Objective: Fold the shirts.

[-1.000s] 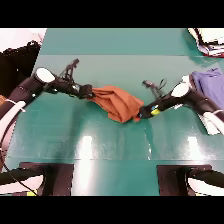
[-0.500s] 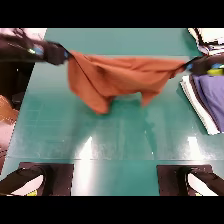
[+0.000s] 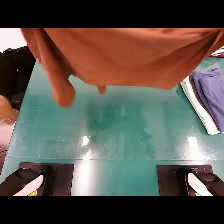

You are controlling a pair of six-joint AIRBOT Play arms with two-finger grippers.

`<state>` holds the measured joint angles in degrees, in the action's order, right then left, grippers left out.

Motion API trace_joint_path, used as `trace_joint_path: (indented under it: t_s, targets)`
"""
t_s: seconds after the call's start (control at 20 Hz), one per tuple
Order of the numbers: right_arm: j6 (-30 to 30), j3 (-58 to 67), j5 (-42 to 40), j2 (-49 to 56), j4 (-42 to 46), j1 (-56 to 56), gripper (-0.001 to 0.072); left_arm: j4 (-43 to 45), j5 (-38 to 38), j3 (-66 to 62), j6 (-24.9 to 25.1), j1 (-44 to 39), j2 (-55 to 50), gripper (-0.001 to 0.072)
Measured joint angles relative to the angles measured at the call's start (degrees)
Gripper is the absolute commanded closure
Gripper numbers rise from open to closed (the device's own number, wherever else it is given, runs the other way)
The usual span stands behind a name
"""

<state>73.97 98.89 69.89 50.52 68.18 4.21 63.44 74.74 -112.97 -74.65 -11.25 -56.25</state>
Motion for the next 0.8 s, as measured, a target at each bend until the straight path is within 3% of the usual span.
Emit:
trace_joint_path:
  t_s: [0.2,0.5,0.8]
  targets:
    - [4.13,1.09,5.6,3.37,1.62,0.46,0.0696,0.09,4.52,0.74,-0.22,0.0,-0.63,0.0679]
    - [8.13,-7.8,12.59,19.41,2.38,4.15,0.0696,0.61,6.93,19.43,0.04,0.0,-7.21,0.0678]
    - [8.85,-12.13,4.28,35.36,2.03,6.25,0.0696,1.68,-4.11,32.24,2.29,0.02,-21.27,0.0675]
